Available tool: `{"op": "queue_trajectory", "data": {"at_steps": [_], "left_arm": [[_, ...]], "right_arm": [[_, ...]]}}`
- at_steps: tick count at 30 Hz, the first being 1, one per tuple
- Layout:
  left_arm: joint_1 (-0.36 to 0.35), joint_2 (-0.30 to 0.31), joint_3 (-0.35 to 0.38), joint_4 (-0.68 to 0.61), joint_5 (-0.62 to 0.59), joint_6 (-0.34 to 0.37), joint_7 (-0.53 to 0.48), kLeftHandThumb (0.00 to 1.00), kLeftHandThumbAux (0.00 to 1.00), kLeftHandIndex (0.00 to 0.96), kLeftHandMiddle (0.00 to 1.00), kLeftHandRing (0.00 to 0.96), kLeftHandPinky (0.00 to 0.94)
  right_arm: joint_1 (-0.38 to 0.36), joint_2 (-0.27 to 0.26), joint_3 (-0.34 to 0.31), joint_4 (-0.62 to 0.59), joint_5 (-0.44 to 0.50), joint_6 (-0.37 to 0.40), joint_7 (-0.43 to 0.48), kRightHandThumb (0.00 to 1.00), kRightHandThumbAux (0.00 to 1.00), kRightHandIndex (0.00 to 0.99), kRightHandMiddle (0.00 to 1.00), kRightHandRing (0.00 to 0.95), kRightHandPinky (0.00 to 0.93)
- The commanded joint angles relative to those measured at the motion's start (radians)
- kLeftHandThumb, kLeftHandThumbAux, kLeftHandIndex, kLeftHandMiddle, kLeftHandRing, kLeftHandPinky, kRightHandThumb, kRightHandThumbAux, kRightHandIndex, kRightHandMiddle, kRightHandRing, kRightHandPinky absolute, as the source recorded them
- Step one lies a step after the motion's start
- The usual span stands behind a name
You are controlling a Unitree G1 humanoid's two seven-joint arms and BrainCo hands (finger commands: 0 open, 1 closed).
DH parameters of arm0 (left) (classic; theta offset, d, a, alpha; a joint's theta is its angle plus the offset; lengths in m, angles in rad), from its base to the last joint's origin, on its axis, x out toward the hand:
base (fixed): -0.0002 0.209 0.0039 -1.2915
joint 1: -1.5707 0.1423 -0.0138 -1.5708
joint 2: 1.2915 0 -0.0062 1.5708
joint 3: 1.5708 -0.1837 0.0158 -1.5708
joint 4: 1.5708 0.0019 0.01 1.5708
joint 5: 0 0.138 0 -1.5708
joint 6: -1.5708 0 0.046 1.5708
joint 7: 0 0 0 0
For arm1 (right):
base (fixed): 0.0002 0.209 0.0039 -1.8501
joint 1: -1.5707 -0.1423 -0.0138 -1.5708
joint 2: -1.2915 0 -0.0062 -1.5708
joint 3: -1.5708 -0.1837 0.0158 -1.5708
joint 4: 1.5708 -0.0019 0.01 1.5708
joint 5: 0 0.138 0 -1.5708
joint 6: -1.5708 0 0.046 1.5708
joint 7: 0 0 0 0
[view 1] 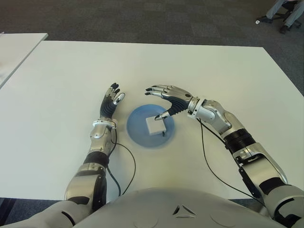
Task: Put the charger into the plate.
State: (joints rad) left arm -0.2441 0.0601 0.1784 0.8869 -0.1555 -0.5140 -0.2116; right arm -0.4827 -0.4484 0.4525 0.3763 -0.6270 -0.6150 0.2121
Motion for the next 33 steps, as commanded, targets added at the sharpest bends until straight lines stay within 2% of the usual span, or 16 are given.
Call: {"op": "queue_trajectory", "data": {"at_steps": [1, 5, 9, 16, 19, 23, 29, 33], "left_arm": [[0.048, -0.024, -0.008, 0.064, 0.004, 0.049, -0.007, 0.0, 0.53, 0.0, 0.071, 0.073, 0.104], [0.044, -0.025, -0.011, 0.066, 0.01, 0.049, -0.001, 0.0, 0.533, 0.002, 0.074, 0.075, 0.102], [0.04, -0.024, -0.015, 0.074, 0.017, 0.046, 0.001, 0.0, 0.534, 0.004, 0.081, 0.082, 0.109], [0.032, -0.021, -0.012, 0.092, 0.014, 0.041, -0.018, 0.0, 0.529, 0.003, 0.088, 0.088, 0.104], [0.029, -0.019, -0.011, 0.098, 0.014, 0.042, -0.022, 0.0, 0.529, 0.001, 0.086, 0.084, 0.099], [0.025, -0.017, -0.012, 0.103, 0.018, 0.044, -0.024, 0.0, 0.529, 0.0, 0.085, 0.08, 0.096], [0.028, -0.015, -0.014, 0.1, 0.021, 0.053, -0.021, 0.0, 0.533, 0.0, 0.083, 0.077, 0.094], [0.03, -0.013, -0.013, 0.099, 0.019, 0.058, -0.023, 0.0, 0.534, 0.0, 0.082, 0.077, 0.098]], "right_arm": [[-0.007, 0.008, -0.01, 0.01, -0.002, 0.024, -0.005, 0.331, 0.383, 0.0, 0.0, 0.0, 0.0], [-0.019, 0.038, -0.025, 0.042, 0.017, 0.041, -0.031, 0.31, 0.394, 0.0, 0.0, 0.0, 0.0], [-0.075, 0.098, -0.049, 0.154, 0.048, 0.034, -0.095, 0.289, 0.423, 0.0, 0.0, 0.0, 0.0], [-0.175, 0.171, -0.07, 0.334, 0.062, -0.009, -0.222, 0.256, 0.49, 0.0, 0.003, 0.0, 0.0], [-0.201, 0.211, -0.104, 0.381, 0.102, 0.008, -0.26, 0.233, 0.523, 0.0, 0.009, 0.0, 0.0], [-0.25, 0.271, -0.175, 0.424, 0.202, 0.057, -0.258, 0.197, 0.564, 0.0, 0.015, 0.0, 0.0], [-0.208, 0.354, -0.284, 0.38, 0.344, 0.114, -0.298, 0.149, 0.639, 0.0, 0.016, 0.001, 0.019], [-0.053, 0.397, -0.304, 0.177, 0.364, 0.134, -0.346, 0.128, 0.672, 0.001, 0.022, 0.008, 0.029]]}}
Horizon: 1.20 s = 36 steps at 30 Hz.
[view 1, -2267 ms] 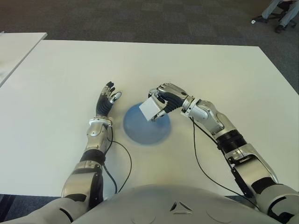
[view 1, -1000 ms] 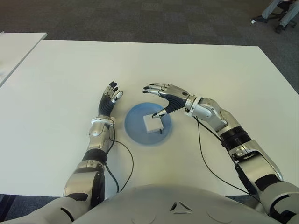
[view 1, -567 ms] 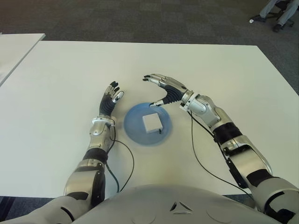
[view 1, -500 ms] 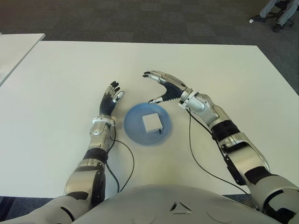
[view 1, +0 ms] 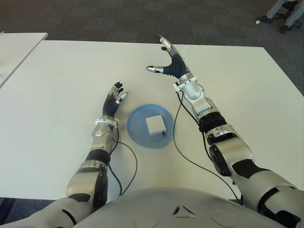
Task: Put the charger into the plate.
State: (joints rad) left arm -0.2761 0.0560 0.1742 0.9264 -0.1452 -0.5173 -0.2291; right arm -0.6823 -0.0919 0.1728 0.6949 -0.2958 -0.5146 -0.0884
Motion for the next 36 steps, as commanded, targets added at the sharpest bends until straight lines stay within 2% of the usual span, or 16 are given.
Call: {"op": "queue_trajectory", "data": {"at_steps": [1, 3, 10, 17, 22, 27, 32, 36], "left_arm": [[0.062, -0.008, -0.009, 0.06, 0.01, 0.063, -0.003, 0.0, 0.534, 0.0, 0.082, 0.077, 0.098], [0.063, -0.008, -0.009, 0.059, 0.012, 0.064, 0.001, 0.0, 0.534, 0.001, 0.085, 0.081, 0.106], [0.067, -0.007, -0.007, 0.055, 0.009, 0.063, -0.001, 0.0, 0.531, 0.011, 0.097, 0.093, 0.122], [0.071, -0.006, 0.0, 0.053, 0.0, 0.062, -0.008, 0.0, 0.532, 0.015, 0.099, 0.1, 0.13], [0.073, -0.003, 0.003, 0.05, -0.006, 0.061, -0.016, 0.0, 0.533, 0.015, 0.098, 0.099, 0.126], [0.077, 0.0, 0.01, 0.046, -0.017, 0.062, -0.027, 0.0, 0.532, 0.017, 0.101, 0.102, 0.133], [0.087, 0.009, 0.012, 0.035, -0.021, 0.062, -0.036, 0.0, 0.533, 0.017, 0.102, 0.102, 0.129], [0.095, 0.016, 0.012, 0.024, -0.021, 0.066, -0.039, 0.0, 0.531, 0.015, 0.1, 0.1, 0.125]], "right_arm": [[0.179, 0.051, -0.023, -0.171, 0.027, 0.031, -0.061, 0.126, 0.676, 0.001, 0.023, 0.009, 0.031], [0.208, 0.061, -0.025, -0.202, 0.023, 0.037, -0.075, 0.109, 0.688, 0.0, 0.023, 0.009, 0.024], [0.216, 0.076, -0.042, -0.217, 0.026, 0.072, -0.08, 0.062, 0.688, 0.0, 0.015, 0.006, 0.016], [0.245, 0.124, -0.083, -0.229, 0.136, 0.1, -0.042, 0.038, 0.719, 0.002, 0.018, 0.012, 0.037], [0.279, 0.143, -0.09, -0.249, 0.175, 0.093, -0.023, 0.035, 0.745, 0.007, 0.015, 0.008, 0.027], [0.335, 0.151, -0.087, -0.19, 0.185, 0.015, -0.012, 0.025, 0.759, 0.013, 0.016, 0.005, 0.022], [0.338, 0.143, -0.088, -0.077, 0.169, -0.051, -0.01, 0.018, 0.77, 0.019, 0.023, 0.009, 0.03], [0.331, 0.133, -0.089, -0.036, 0.159, -0.071, -0.011, 0.01, 0.773, 0.027, 0.034, 0.018, 0.043]]}}
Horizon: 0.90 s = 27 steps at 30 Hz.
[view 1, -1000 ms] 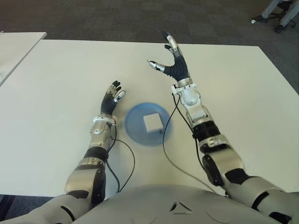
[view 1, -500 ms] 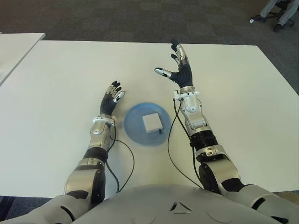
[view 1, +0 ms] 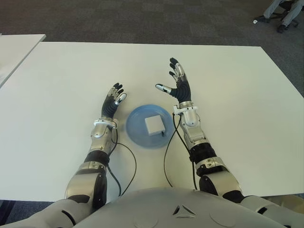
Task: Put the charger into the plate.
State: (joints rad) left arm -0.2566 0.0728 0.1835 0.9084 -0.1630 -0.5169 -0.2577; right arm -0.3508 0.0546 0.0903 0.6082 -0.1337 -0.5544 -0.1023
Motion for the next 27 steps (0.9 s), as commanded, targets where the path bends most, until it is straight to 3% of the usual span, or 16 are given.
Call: {"op": "queue_trajectory", "data": {"at_steps": [1, 13, 27], "left_arm": [[0.076, 0.002, 0.003, 0.04, -0.004, 0.066, -0.012, 0.0, 0.529, 0.014, 0.1, 0.099, 0.124], [0.09, 0.019, 0.002, 0.028, -0.001, 0.068, -0.009, 0.0, 0.526, 0.012, 0.094, 0.093, 0.116], [0.118, 0.034, -0.001, -0.009, 0.01, 0.077, 0.006, 0.0, 0.524, 0.014, 0.099, 0.096, 0.116]], "right_arm": [[-0.001, -0.015, -0.006, 0.057, -0.006, -0.035, 0.002, 0.008, 0.77, 0.029, 0.037, 0.02, 0.045], [-0.02, -0.02, -0.02, 0.149, 0.005, -0.053, -0.009, 0.0, 0.771, 0.051, 0.06, 0.035, 0.051], [-0.093, -0.065, -0.111, 0.409, 0.061, -0.089, 0.031, 0.0, 0.824, 0.056, 0.056, 0.029, 0.052]]}}
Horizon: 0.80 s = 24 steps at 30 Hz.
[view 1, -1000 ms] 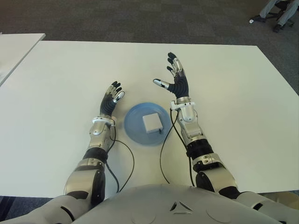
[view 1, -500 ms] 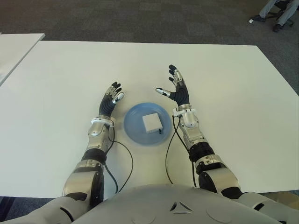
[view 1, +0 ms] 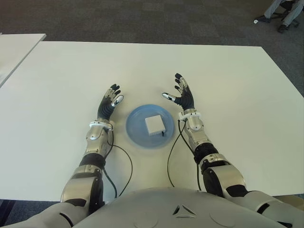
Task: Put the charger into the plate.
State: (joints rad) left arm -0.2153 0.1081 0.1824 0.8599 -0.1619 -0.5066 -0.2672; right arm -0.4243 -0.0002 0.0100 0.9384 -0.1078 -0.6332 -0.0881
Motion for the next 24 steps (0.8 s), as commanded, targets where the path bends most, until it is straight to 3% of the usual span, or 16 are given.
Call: {"op": "queue_trajectory", "data": {"at_steps": [1, 24], "left_arm": [[0.079, -0.001, 0.0, 0.037, 0.009, 0.066, 0.016, 0.0, 0.524, 0.015, 0.099, 0.096, 0.116], [0.101, 0.014, -0.004, 0.011, 0.014, 0.083, 0.013, 0.0, 0.536, 0.016, 0.099, 0.099, 0.11]], "right_arm": [[-0.025, -0.014, -0.039, 0.096, 0.041, -0.011, 0.022, 0.0, 0.825, 0.055, 0.057, 0.03, 0.054], [-0.055, -0.02, -0.149, 0.182, 0.138, 0.004, 0.097, 0.0, 0.821, 0.032, 0.053, 0.029, 0.054]]}}
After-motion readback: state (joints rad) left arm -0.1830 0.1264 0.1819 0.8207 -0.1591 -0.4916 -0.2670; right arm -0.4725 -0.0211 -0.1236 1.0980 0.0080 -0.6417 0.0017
